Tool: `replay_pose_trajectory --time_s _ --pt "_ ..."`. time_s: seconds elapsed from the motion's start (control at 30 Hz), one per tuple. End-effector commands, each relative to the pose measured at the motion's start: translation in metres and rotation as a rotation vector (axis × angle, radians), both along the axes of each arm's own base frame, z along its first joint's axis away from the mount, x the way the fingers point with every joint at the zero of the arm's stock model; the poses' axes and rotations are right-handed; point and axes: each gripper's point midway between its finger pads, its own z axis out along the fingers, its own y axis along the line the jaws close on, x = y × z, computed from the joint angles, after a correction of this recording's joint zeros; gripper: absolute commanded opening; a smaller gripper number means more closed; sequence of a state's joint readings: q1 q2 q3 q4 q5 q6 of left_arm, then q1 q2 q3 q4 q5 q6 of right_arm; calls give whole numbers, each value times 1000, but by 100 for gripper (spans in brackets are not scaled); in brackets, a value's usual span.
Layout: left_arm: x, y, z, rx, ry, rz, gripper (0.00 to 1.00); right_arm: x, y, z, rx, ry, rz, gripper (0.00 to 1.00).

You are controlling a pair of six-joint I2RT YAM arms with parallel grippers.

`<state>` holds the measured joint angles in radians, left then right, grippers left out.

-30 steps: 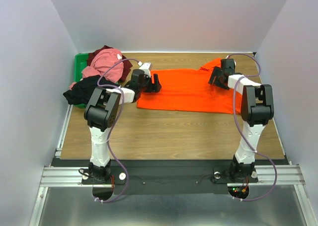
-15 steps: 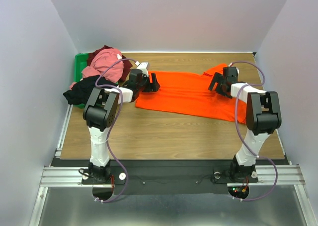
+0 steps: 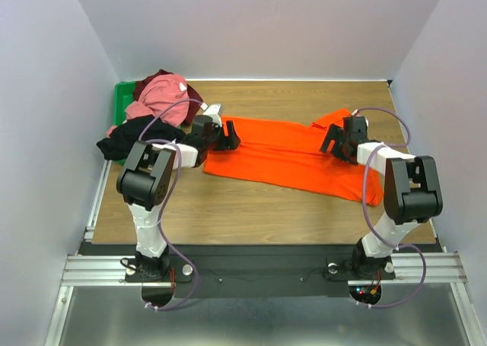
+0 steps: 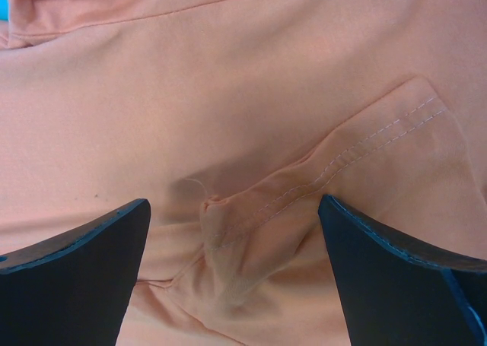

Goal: Fold and stack the t-shirts
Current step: Fold the tshirt

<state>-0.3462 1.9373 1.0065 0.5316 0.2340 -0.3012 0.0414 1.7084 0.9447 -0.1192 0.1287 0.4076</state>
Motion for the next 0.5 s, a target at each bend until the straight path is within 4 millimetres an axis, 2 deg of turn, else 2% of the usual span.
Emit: replay_pose_trajectory --time_s 0.0,0.03,0.13,0.17,0.23,0.27,0.3,0.33,0.37,0.4,0.43,0.47 --pt "-31 21 -17 61 97 58 84 -59 -1 -25 -16 190 -21 100" --pt "-29 22 2 48 60 70 84 -52 4 -12 -3 151 -5 100" --pt "-23 25 35 35 0 98 84 -27 14 29 30 36 40 100" --pt "-13 28 60 32 -55 127 85 -10 21 52 53 -26 74 100" --pt "-4 35 76 58 -74 165 87 7 27 75 71 -83 100 100" --pt "4 40 78 80 -81 202 88 26 31 99 82 -144 116 100" --pt "19 46 93 92 -104 238 88 34 32 103 84 -153 119 100" --pt "27 50 83 111 -82 254 88 46 29 111 73 -174 101 100" --pt "35 52 83 118 -76 263 88 56 27 116 58 -188 94 100" --pt "52 53 99 108 -100 279 88 75 24 140 42 -246 83 100" --pt "57 54 96 123 -85 276 88 85 20 142 22 -253 69 100" --pt "64 54 83 140 -64 276 88 97 8 130 -18 -232 25 100"
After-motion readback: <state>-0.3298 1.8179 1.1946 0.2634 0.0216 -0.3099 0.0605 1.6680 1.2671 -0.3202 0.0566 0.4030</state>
